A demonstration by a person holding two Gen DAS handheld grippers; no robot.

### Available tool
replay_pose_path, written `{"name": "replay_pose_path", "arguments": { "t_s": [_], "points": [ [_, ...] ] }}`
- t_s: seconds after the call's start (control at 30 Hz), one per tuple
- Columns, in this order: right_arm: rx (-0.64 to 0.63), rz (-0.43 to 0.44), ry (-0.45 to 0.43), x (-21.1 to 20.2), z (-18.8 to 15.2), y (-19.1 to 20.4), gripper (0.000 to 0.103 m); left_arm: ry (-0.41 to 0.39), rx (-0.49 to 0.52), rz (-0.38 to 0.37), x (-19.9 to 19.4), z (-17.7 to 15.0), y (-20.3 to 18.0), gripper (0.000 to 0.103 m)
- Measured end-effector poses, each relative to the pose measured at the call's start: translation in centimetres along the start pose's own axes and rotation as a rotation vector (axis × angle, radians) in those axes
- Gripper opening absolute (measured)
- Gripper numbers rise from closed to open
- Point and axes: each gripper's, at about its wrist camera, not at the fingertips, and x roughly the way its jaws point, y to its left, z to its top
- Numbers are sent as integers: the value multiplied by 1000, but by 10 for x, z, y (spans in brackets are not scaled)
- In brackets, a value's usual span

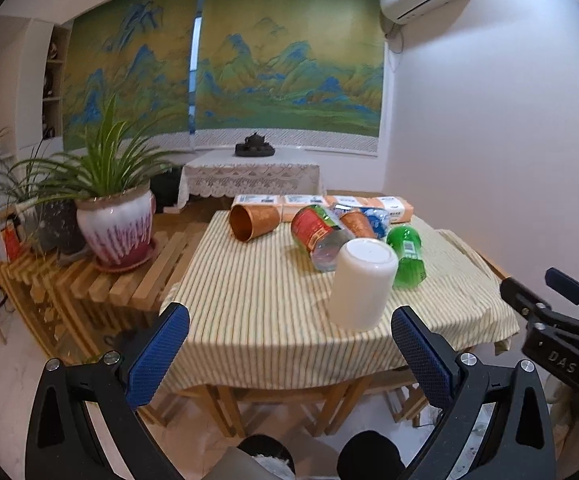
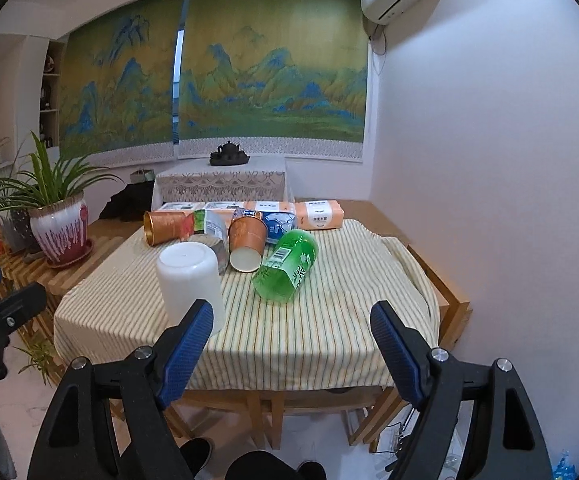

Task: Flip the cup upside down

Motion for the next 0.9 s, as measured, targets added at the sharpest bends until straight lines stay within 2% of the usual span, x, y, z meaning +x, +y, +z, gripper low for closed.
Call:
{"name": "replay_pose_path", "arguments": {
  "t_s": [0.13, 0.9],
  "points": [
    [14, 8, -4, -5, -1, 2, 78, 15, -23, 10, 1, -5, 7, 102],
    [28, 1, -2, -2, -2, 0, 78, 15, -12, 25, 7, -5, 5, 102]
  ]
}}
